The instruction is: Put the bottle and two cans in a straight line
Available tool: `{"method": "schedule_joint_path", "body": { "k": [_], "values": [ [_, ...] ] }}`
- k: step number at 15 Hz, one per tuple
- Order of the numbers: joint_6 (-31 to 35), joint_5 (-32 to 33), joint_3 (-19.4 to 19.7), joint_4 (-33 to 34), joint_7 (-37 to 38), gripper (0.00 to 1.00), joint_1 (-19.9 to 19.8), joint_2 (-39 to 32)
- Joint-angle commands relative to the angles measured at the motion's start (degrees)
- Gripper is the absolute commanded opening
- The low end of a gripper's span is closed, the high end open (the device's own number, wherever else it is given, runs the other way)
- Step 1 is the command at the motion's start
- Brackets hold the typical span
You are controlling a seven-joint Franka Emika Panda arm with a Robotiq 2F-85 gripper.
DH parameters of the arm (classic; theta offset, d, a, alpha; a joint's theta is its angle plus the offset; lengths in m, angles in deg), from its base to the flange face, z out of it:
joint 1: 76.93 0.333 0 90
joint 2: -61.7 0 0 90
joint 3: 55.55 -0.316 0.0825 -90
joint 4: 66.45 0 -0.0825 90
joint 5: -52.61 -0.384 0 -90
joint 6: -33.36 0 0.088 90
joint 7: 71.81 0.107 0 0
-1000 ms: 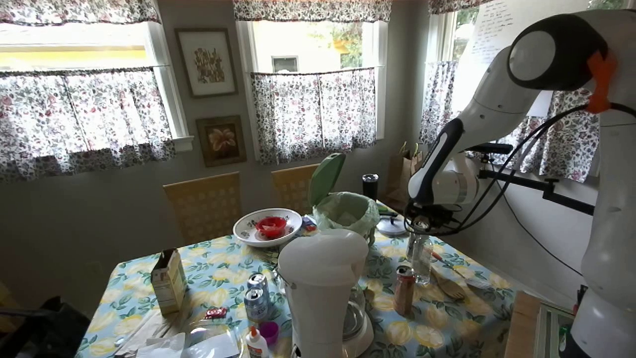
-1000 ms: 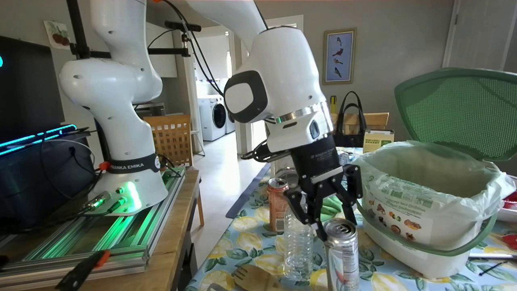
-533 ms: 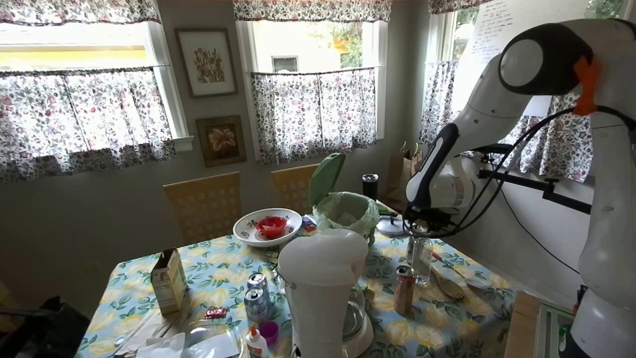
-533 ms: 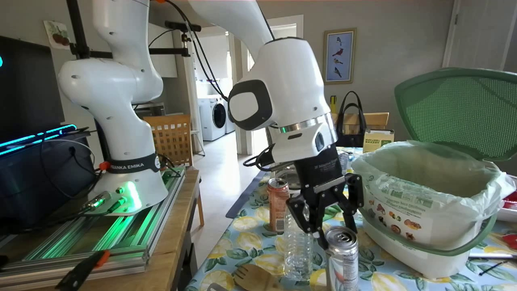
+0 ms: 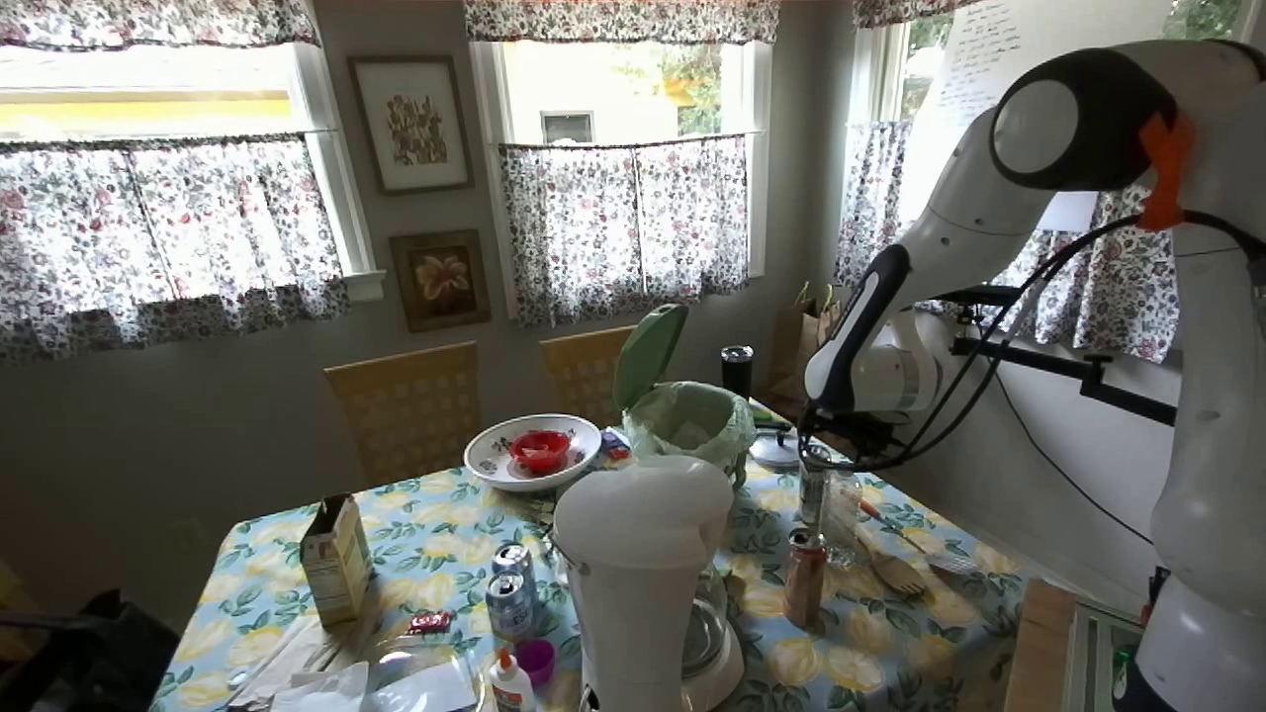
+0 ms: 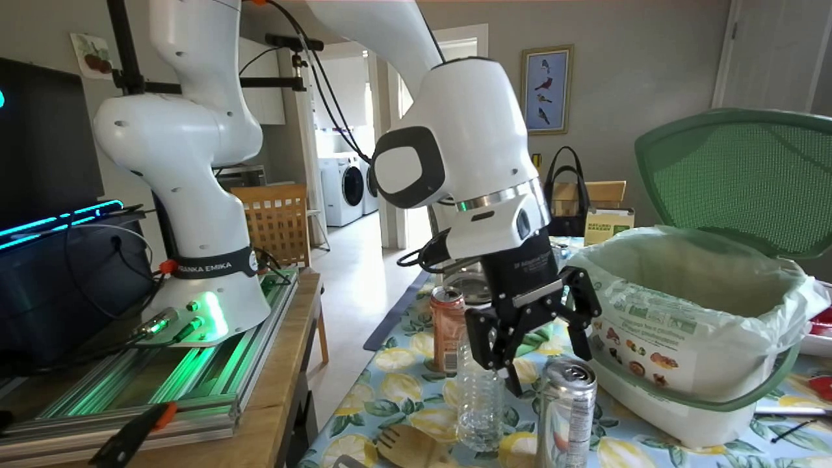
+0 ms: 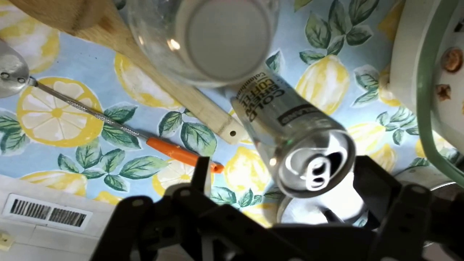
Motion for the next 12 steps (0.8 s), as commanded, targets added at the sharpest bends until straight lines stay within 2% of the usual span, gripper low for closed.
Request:
{"method": "schedule_joint_path", "body": {
  "k": [1,6,7,9,12],
  "values": [
    [0.6,0.0,-0.7,0.9,-0.8,1.00,-0.6,-0.6],
    [-0.8,0.0,-0.8,0.0,-0.9,1.00,-0.6,1.8],
    [-1.5,-3.3,2.1,0.0,-3.7,1.00,2.9,2.3],
    [-2.5,-2.3,4.5,-0.5,-4.5,1.00,4.9,3.3],
    [-5.1,-2.2,6.1,-1.0,-6.6,1.00,6.6,5.4]
  ]
}}
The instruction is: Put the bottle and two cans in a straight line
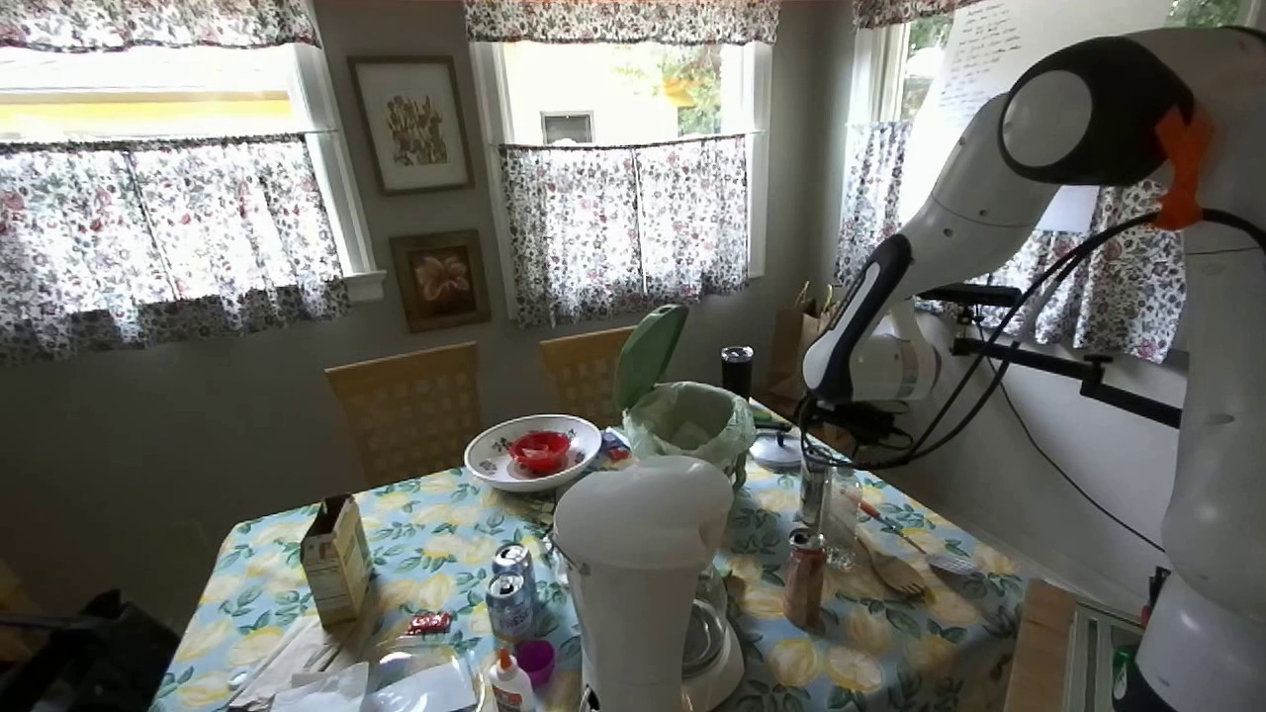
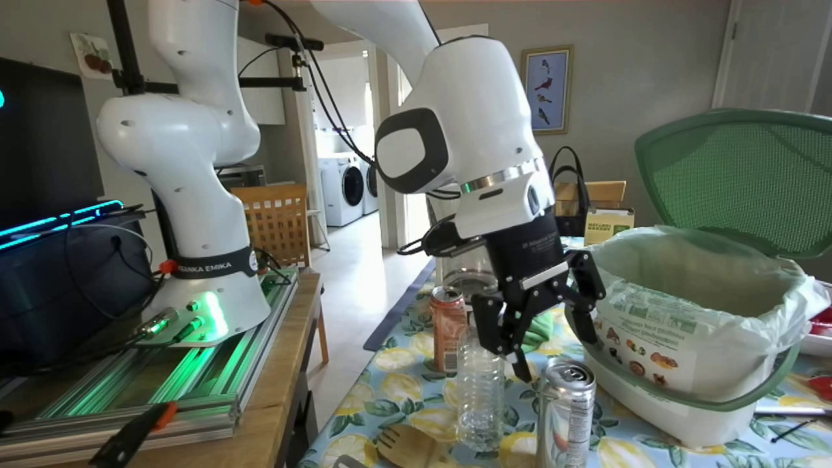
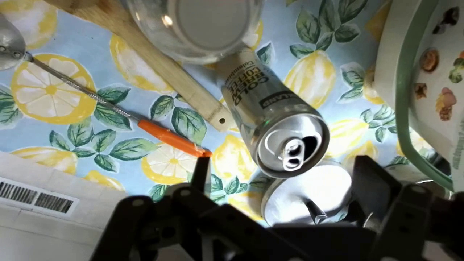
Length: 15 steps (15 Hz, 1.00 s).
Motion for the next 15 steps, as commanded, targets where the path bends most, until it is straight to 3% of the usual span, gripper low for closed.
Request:
{"method": "schedule_joint_path", "body": {
  "k": [1,8,15],
  "values": [
    [-4.6,-1.8,2.3,-1.2,-4.1,1.00,2.8,3.9],
    [-15.4,-0.1,2.9,-1.6,-8.6,1.00,4.1,9.0],
    [-21.2,4.4,4.3,-2.6,-12.7,1.00,4.5,11.3]
  ]
}}
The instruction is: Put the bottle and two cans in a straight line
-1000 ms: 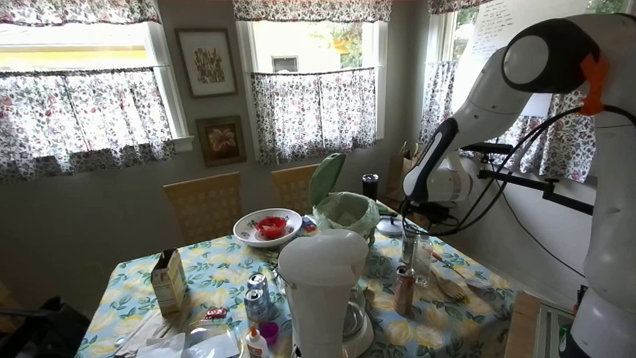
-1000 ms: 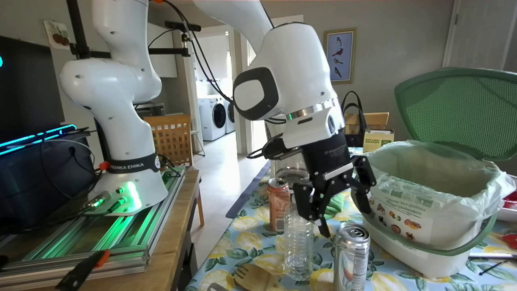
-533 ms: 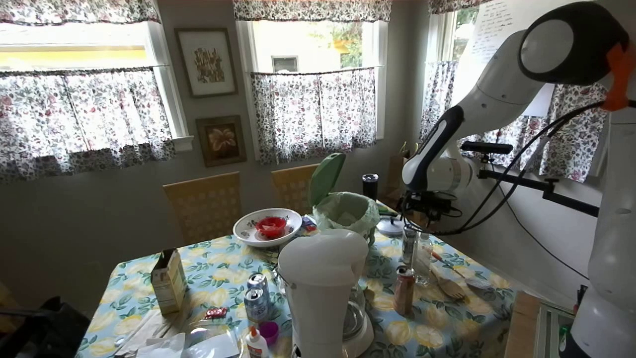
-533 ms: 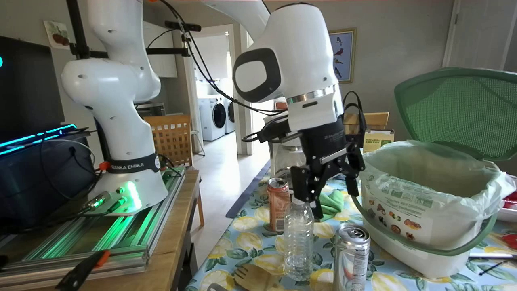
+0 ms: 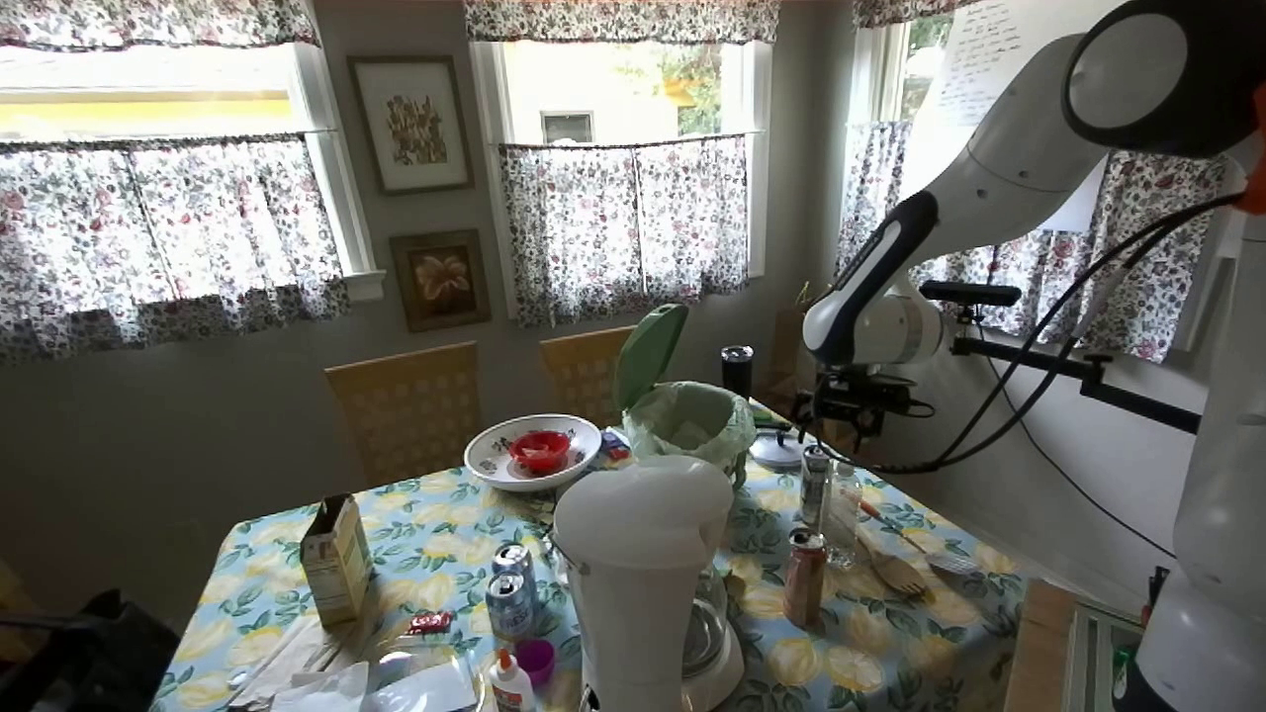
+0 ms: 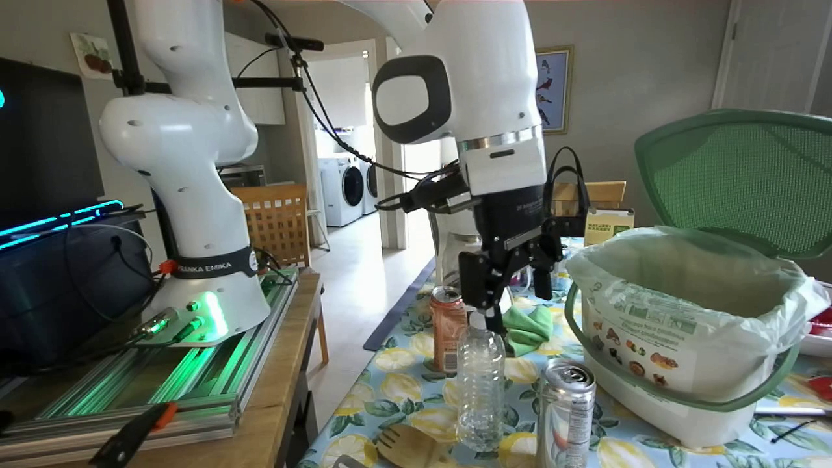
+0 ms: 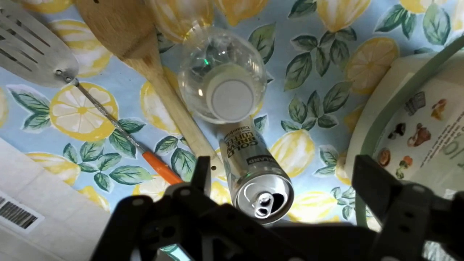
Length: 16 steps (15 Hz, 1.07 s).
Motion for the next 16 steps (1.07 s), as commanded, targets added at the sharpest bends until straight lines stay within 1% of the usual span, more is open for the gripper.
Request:
{"method": "schedule_joint_path", "body": {
  "k": [1,6,10,12,16],
  "values": [
    [-3.2,3.7,1.7,-2.3,-1.8,1.00,0.9,3.0],
    [-5.2,6.9,2.1,-3.7,-2.4,1.00,0.9,4.6],
    [-5.5,8.9,2.1,-4.6,-2.4,1.00,0.9,5.0],
    [-5.3,9.3,2.1,-4.6,-2.6,0.72,0.9,4.7],
    [-5.3,9.5,2.1,-4.9,-3.0,0.44,0.9,4.6]
  ]
}}
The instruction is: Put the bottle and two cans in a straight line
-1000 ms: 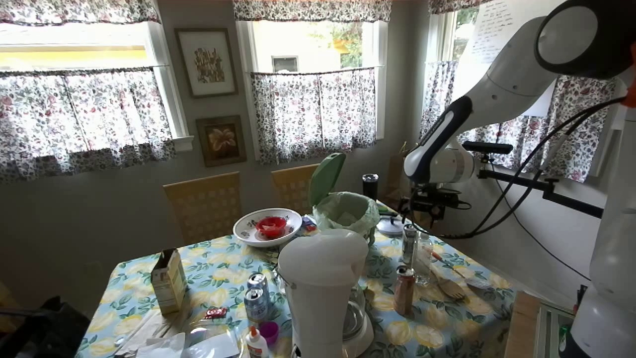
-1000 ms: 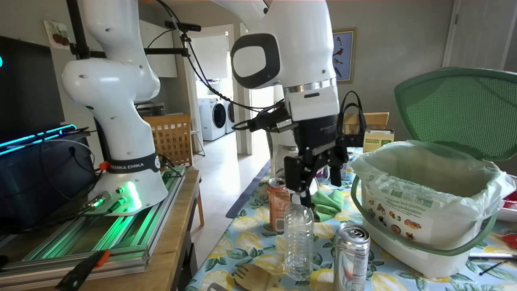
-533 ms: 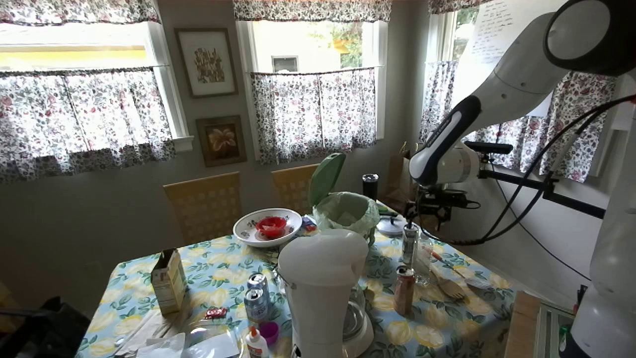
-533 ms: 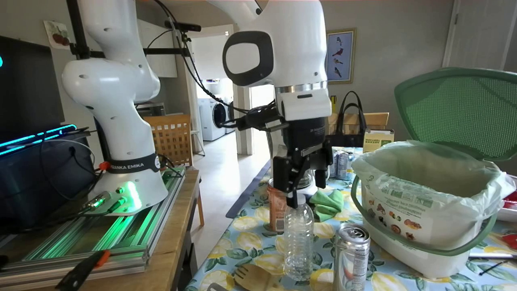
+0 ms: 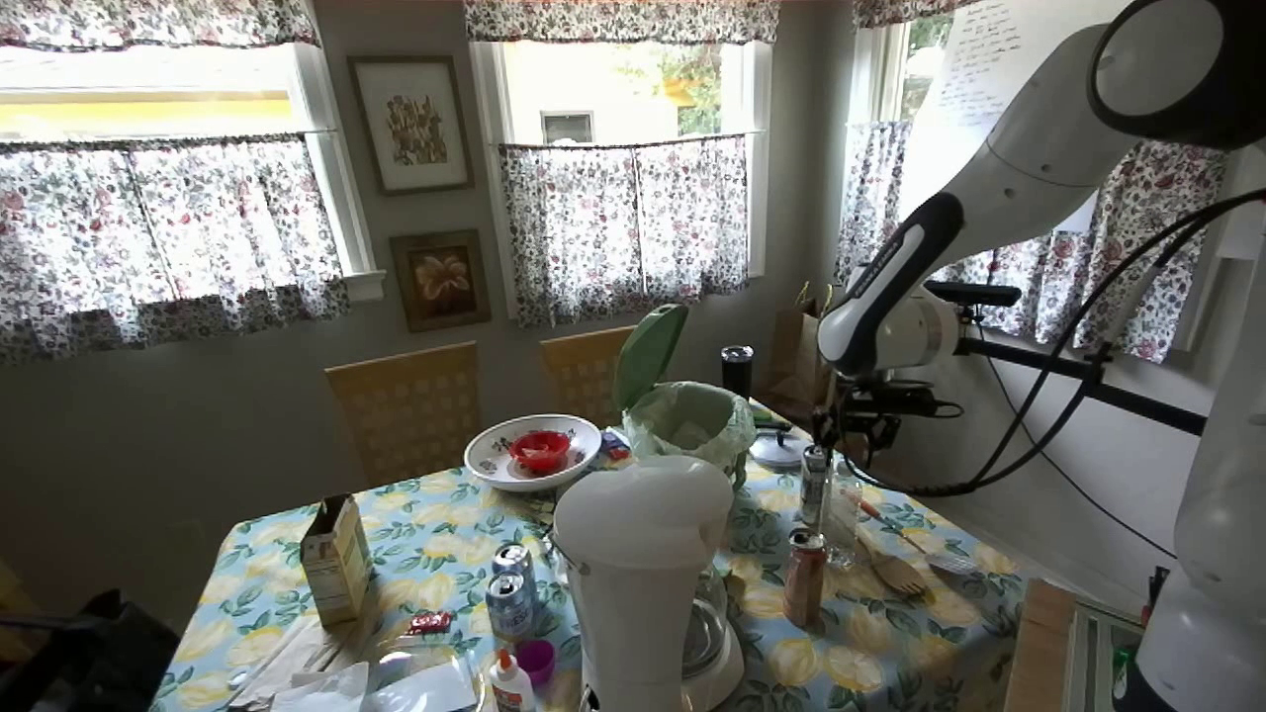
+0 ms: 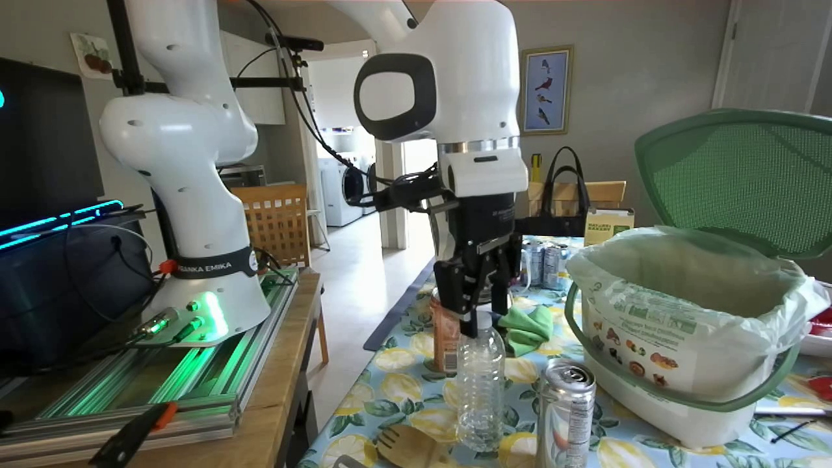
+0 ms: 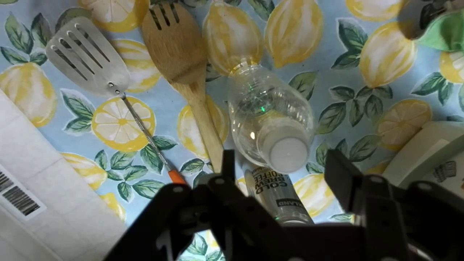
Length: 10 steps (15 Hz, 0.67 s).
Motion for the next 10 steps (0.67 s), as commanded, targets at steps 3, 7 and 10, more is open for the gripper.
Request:
{"method": "schedule_joint_path", "body": {
  "k": [3,7,10],
  "values": [
    [-1.0,1.7,0.9,-1.5,-0.7,0.22,0.7,1.9],
    [-1.3,1.6,0.8,-1.5,-0.7,0.08,0.8,2.0],
    [-1.5,1.2,0.4,-1.7,-0.9,0.08,1.4,2.6]
  ]
}}
